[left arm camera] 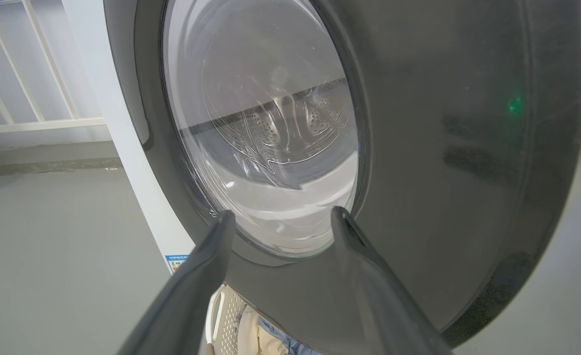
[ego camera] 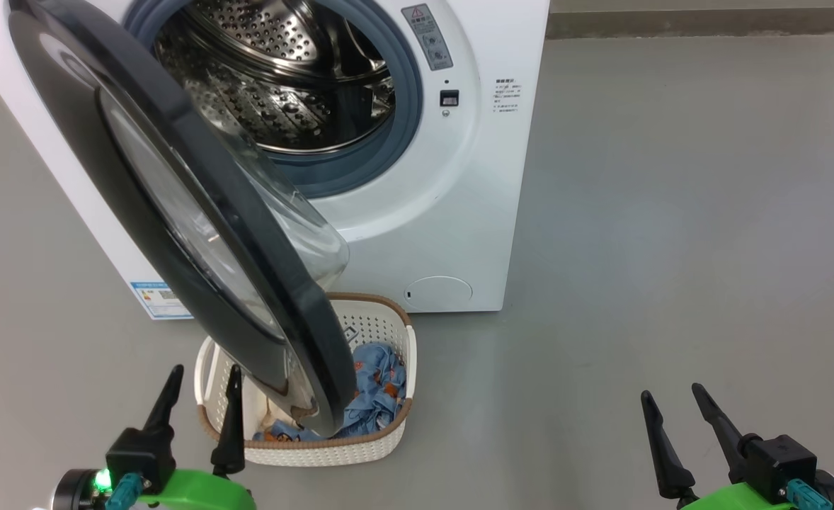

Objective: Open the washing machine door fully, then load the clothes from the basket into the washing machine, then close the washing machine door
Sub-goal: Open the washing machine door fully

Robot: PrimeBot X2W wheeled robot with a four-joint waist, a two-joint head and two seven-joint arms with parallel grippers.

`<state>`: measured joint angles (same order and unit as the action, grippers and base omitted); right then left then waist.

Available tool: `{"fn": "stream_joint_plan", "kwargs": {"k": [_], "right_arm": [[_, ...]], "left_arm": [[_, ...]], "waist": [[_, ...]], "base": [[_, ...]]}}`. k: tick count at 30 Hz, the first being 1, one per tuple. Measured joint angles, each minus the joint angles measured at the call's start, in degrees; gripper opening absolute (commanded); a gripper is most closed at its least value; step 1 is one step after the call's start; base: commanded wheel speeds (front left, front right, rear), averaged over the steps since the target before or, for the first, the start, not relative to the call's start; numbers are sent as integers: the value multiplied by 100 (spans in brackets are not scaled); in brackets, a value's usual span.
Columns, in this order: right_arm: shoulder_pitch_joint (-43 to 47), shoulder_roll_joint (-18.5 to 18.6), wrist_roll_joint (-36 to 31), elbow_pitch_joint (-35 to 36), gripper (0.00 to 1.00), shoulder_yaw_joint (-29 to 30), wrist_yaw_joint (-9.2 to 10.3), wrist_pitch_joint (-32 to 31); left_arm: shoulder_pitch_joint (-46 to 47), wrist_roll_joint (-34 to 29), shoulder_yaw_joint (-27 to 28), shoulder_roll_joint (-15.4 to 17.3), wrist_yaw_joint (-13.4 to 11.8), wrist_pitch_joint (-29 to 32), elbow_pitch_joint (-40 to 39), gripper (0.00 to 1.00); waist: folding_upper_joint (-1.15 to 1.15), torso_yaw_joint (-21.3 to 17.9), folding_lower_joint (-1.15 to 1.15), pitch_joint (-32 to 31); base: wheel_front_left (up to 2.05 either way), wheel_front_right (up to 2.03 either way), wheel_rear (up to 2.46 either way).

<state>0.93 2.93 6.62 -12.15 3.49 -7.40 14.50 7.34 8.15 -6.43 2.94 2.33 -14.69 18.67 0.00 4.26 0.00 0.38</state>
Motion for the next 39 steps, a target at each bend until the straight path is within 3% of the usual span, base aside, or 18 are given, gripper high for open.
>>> {"fn": "stream_joint_plan", "kwargs": {"k": [14, 15, 16, 17, 29, 39], "right_arm": [[-10, -18, -7, -9, 100, 31, 0, 0], [-10, -18, -7, -9, 100, 31, 0, 0], [-11, -19, -7, -10, 100, 31, 0, 0], [-12, -20, -7, -10, 100, 31, 0, 0], [-16, -22, -58, -10, 100, 75, 0, 0], [-52, -24, -110, -9, 100, 107, 0, 0]], "left_arm": [[0, -1, 13, -29, 0, 1, 38, 97], [0, -1, 13, -29, 0, 0, 42, 73], [0, -1, 12, -30, 0, 1, 48, 31], [0, -5, 12, -30, 0, 1, 60, 0], [2, -43, 87, -32, 37, 1, 93, 0], [298, -46, 450, 191, -78, 0, -535, 0]], "waist": [[0, 13, 0, 0], [0, 14, 0, 0], [0, 16, 0, 1], [0, 16, 0, 1], [0, 63, 0, 44], [0, 163, 0, 77]], "base": [[0, 0, 0], [0, 0, 0], [0, 0, 0], [0, 0, 0], [0, 0, 0], [0, 0, 0]]}}
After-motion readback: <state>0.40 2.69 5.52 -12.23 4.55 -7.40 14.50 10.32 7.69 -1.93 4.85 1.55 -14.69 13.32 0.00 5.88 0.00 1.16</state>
